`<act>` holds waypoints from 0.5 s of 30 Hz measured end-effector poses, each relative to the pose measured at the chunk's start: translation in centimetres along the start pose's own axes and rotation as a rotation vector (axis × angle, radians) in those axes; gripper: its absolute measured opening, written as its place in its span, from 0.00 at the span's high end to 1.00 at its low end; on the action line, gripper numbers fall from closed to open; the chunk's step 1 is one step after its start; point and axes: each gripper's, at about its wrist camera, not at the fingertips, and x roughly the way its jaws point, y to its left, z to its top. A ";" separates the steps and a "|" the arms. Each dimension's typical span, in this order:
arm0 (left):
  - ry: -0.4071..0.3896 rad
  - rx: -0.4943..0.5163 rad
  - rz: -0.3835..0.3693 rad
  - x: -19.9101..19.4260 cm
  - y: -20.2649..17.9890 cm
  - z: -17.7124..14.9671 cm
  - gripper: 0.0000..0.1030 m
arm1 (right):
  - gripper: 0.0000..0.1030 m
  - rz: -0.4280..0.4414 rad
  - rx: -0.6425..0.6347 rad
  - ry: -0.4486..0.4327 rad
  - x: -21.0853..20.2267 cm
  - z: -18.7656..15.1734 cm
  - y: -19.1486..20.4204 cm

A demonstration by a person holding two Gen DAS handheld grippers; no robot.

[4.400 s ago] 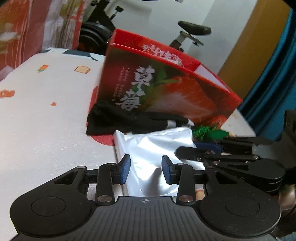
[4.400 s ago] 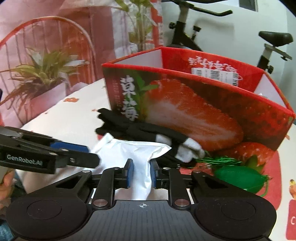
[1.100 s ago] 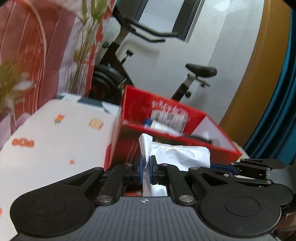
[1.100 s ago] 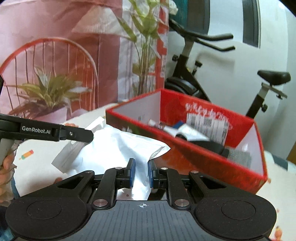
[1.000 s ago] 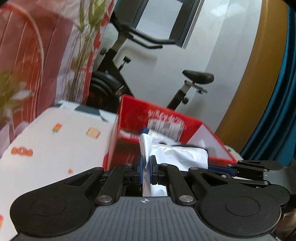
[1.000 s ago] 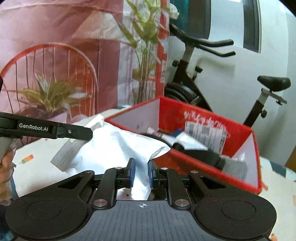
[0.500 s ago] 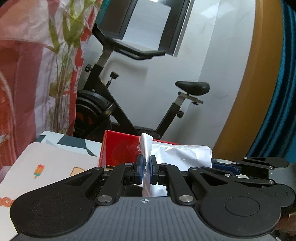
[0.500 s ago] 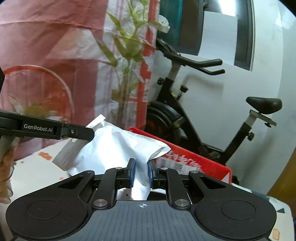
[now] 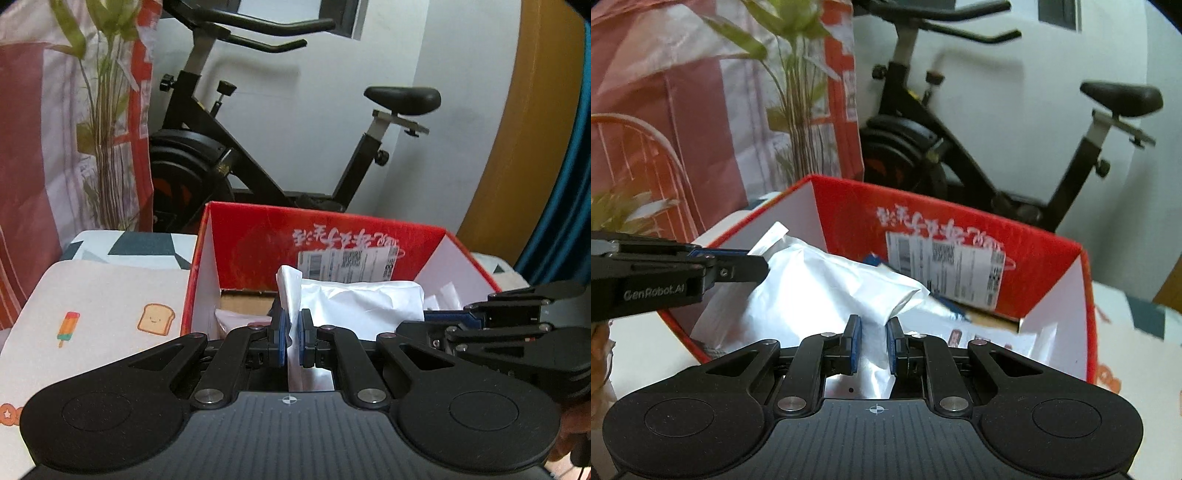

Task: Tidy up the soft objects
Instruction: 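Open the left gripper to drop the pouch into the box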

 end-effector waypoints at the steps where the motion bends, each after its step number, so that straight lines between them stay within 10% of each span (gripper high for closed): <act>1: 0.002 0.010 0.003 0.0 -0.1 0.0 0.92 | 0.87 0.002 0.009 0.007 0.1 0.0 -0.1; 15: -0.023 0.039 0.013 -1.2 -0.7 0.3 0.88 | 0.89 0.009 0.084 0.078 1.0 -1.1 -0.3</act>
